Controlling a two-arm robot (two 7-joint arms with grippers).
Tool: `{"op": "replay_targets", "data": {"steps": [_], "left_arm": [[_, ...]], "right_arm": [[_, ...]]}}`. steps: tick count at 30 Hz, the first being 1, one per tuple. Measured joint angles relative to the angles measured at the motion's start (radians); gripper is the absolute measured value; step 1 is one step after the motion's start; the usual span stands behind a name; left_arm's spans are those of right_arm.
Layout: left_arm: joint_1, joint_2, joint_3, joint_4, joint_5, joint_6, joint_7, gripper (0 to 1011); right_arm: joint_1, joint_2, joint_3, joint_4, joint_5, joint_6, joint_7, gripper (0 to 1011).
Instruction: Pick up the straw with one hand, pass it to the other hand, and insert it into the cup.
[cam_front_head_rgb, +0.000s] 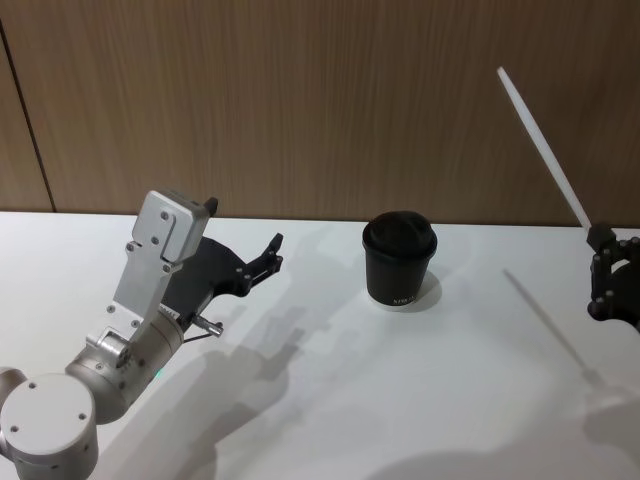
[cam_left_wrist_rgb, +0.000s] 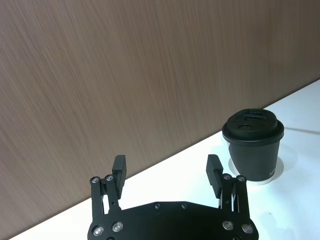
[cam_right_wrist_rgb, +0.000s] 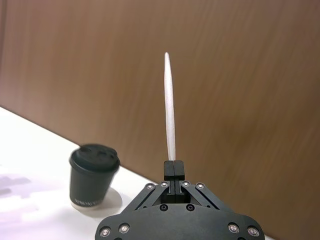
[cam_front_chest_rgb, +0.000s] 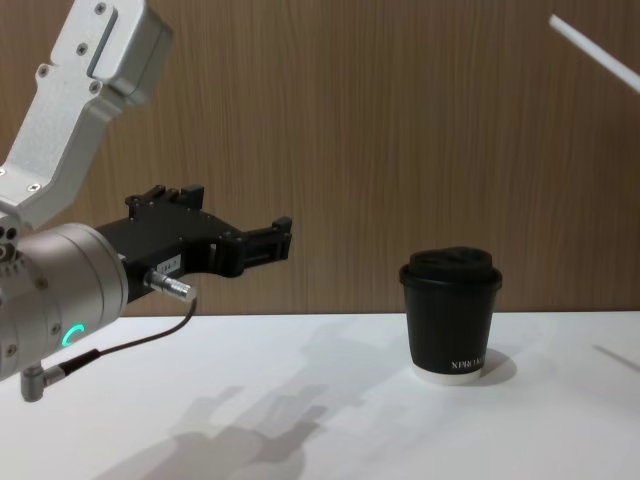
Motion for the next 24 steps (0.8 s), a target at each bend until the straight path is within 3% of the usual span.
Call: {"op": "replay_targets", "data": {"steps": [13,24], "left_arm": [[0.0,0.0,0.0,0.0,0.0,0.0,0.0,1002],[0.0,0.0,0.0,0.0,0.0,0.0,0.0,1003]], "right_arm": [[-0.009,0.052,0.01,-0.038,0.068,-0.109,0.131,0],[0.021,0.09,-0.035,-0.046,0.111,-0.161,0.235,0]]}}
